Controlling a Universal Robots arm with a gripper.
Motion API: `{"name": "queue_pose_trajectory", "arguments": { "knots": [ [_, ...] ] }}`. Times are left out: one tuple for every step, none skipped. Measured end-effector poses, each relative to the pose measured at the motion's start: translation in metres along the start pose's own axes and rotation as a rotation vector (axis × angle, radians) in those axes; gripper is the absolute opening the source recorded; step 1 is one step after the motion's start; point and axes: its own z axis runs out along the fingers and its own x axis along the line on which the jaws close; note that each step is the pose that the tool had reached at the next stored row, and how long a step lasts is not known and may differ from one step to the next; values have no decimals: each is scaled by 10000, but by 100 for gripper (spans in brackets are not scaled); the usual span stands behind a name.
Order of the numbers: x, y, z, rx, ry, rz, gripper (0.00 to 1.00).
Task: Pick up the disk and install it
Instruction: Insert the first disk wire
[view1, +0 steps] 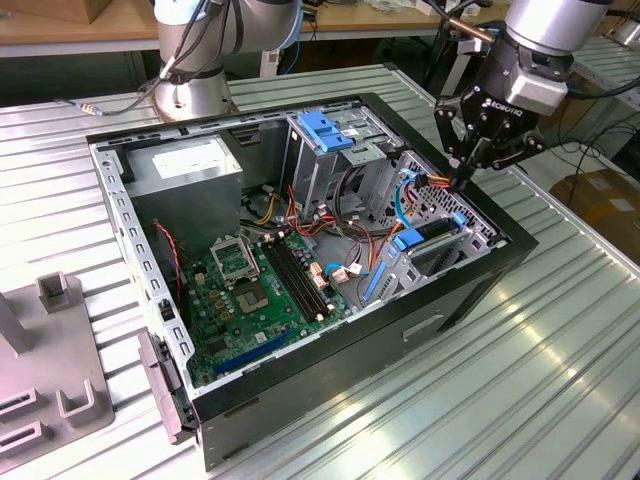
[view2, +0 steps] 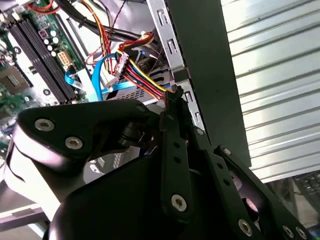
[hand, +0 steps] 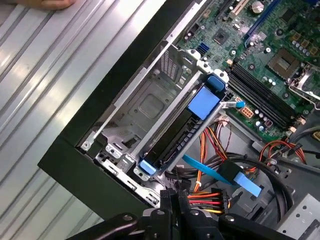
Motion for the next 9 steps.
{"name": "queue_pose_trajectory", "arguments": {
  "knots": [
    [0, 0, 5, -8, 1, 283, 16],
    [0, 0, 9, -13, 1, 468, 16],
    [0, 0, 13, -19, 2, 654, 16],
    [-1, 0, 17, -25, 3, 876, 16],
    [-1, 0, 21, -30, 3, 1054, 16],
    [-1, 0, 28, -38, 3, 1338, 16],
    [-1, 0, 31, -44, 5, 1528, 16],
    [-1, 0, 35, -49, 5, 1730, 16],
    [-1, 0, 38, -55, 6, 1914, 16]
  ]
}}
